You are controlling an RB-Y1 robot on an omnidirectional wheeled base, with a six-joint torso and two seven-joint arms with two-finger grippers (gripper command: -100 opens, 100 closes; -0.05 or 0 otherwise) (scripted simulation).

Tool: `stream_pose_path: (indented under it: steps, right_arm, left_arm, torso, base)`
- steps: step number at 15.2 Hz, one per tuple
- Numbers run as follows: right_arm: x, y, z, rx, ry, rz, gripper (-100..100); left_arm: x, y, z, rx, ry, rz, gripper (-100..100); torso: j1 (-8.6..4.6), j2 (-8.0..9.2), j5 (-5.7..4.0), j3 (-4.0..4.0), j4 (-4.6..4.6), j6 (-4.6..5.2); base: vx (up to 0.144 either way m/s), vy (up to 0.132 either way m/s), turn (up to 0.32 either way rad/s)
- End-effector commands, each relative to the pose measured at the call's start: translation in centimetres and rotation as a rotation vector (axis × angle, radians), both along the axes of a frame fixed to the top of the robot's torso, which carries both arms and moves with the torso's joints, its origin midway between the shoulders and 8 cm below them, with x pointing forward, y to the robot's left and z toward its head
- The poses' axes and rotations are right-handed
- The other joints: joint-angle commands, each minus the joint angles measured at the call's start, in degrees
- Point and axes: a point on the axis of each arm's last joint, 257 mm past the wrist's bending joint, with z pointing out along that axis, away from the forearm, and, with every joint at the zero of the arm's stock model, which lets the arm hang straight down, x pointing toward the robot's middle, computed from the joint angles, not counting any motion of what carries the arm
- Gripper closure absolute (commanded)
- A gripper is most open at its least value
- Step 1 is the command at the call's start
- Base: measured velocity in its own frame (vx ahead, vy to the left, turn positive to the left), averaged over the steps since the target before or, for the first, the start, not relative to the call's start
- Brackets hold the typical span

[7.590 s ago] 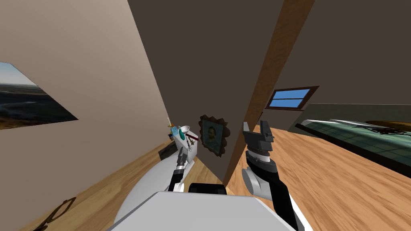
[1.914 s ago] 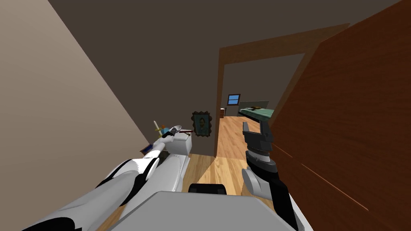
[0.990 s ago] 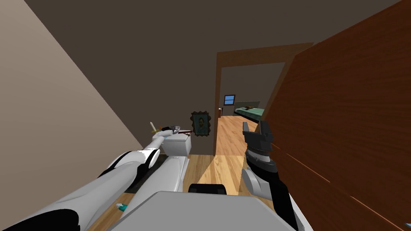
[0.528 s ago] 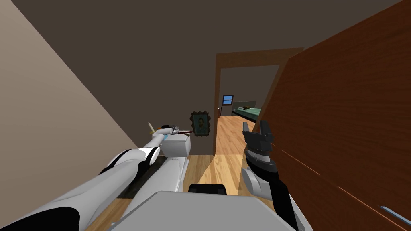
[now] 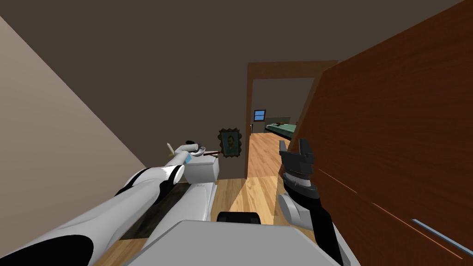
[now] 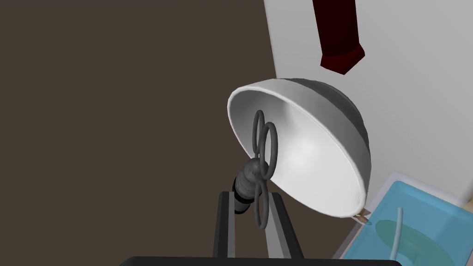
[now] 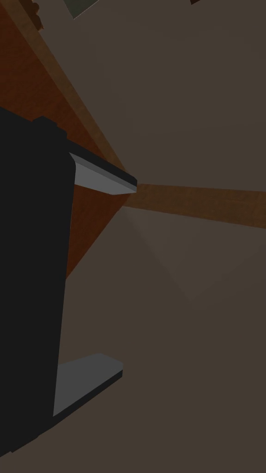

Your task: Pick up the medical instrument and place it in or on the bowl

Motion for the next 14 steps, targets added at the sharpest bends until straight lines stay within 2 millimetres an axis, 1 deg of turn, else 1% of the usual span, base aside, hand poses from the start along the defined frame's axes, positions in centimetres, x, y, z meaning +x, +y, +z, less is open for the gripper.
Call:
stream_pose_path:
  steps: [1,2,4,5,6,8,9,10,11,14]
  right_arm:
    - [0.0,0.0,0.0,0.000,0.000,0.000,0]
    - [0.0,0.0,0.0,0.000,0.000,0.000,0]
    - [0.0,0.0,0.0,0.000,0.000,0.000,0]
    - [0.0,0.0,0.0,0.000,0.000,0.000,0]
    - [0.0,0.0,0.0,0.000,0.000,0.000,0]
    - [0.0,0.0,0.0,0.000,0.000,0.000,0]
    - [0.0,0.0,0.0,0.000,0.000,0.000,0]
    - [0.0,0.0,0.0,0.000,0.000,0.000,0]
    - [0.0,0.0,0.0,0.000,0.000,0.000,0]
    - [0.0,0.0,0.0,0.000,0.000,0.000,0]
  left_arm:
    - [-0.4,-0.1,-0.4,-0.010,0.038,0.001,100]
    - [-0.3,-0.1,0.3,-0.003,0.054,-0.005,100]
    - [-0.8,-0.3,-0.3,-0.015,0.081,-0.002,100]
    - [-0.8,-0.3,0.3,-0.012,0.104,-0.007,100]
    - [-1.1,-0.4,-0.1,-0.020,0.121,-0.005,100]
    - [-1.3,-0.6,0.3,-0.020,0.146,-0.009,100]
    - [-1.5,-0.6,0.0,-0.025,0.159,-0.008,100]
    - [-1.6,-0.7,0.5,-0.022,0.174,-0.013,100]
    - [-1.9,-0.8,0.1,-0.030,0.193,-0.011,100]
    - [-2.3,-1.0,0.2,-0.035,0.224,-0.014,100]
  torso:
    - [0.00,0.00,0.00,0.00,0.00,0.00]
    - [-0.02,0.00,0.01,-0.01,-0.02,-0.04]
    - [-0.01,-0.02,0.00,-0.02,-0.01,-0.01]
    - [-0.04,-0.01,0.01,-0.02,-0.03,-0.04]
    - [-0.04,-0.02,-0.01,-0.02,-0.01,-0.01]
    - [-0.06,-0.04,0.00,-0.04,-0.04,-0.03]
    - [-0.06,-0.04,-0.01,-0.03,-0.02,-0.01]
    - [-0.04,-0.04,-0.01,-0.03,-0.03,-0.01]
    - [-0.02,-0.08,-0.02,-0.04,-0.01,0.01]
    - [-0.06,-0.07,-0.01,-0.05,-0.04,-0.03]
  base:
    - [0.006,0.051,-0.044]
    - [0.008,0.053,-0.064]
    - [0.007,0.051,-0.064]
    - [0.006,0.050,-0.070]
    - [0.013,0.056,-0.080]
    - [0.011,0.043,-0.054]
    - [0.011,0.056,-0.070]
    - [0.026,0.065,-0.090]
    - [0.029,0.066,-0.076]
    - [0.014,0.043,-0.038]
